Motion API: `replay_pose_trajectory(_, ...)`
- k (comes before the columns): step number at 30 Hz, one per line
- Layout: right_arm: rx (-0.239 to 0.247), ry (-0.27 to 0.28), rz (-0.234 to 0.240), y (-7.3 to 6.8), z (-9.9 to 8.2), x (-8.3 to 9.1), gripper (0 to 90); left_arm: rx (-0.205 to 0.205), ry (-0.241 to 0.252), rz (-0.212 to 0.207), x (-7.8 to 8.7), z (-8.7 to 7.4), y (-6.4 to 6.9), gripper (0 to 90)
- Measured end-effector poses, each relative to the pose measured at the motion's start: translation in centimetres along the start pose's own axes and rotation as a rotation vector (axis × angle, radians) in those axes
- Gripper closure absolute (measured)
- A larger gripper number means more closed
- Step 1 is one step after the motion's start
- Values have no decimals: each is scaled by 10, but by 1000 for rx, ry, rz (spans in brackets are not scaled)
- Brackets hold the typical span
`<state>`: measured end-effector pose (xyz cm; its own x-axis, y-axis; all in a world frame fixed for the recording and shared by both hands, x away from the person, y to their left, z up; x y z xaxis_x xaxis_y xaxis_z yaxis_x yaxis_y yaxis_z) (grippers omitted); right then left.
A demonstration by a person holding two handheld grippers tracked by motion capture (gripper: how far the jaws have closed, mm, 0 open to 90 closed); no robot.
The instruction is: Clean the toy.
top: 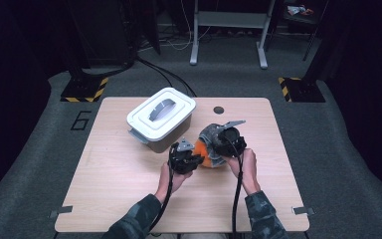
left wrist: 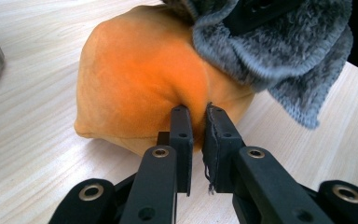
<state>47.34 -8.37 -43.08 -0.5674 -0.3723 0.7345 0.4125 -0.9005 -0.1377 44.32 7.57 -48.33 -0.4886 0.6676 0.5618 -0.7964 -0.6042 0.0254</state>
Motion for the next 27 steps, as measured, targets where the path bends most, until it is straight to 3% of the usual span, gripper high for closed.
replay_pose_trajectory(19, -136, -31, -63, 54, -23, -4, 690, -11, 7, 4, -1, 0, -1, 820)
replay_pose_trajectory(27, -182, -104, -134, 78, -42, -24, 691, -10, 4, 2, -1, 0, -2, 821)
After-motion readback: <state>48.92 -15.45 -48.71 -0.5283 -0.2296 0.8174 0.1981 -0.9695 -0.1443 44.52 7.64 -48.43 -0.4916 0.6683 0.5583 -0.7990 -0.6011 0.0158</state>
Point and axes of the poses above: each handheld gripper's, and its own axes: x roughly backward along the jaws, z roughly out of its top, y roughly to its right, the point moved 3 cm from there along -x, roughly forward along the jaws, and after that the axes turned 11 degrees about -x, right-handed, at the moved point
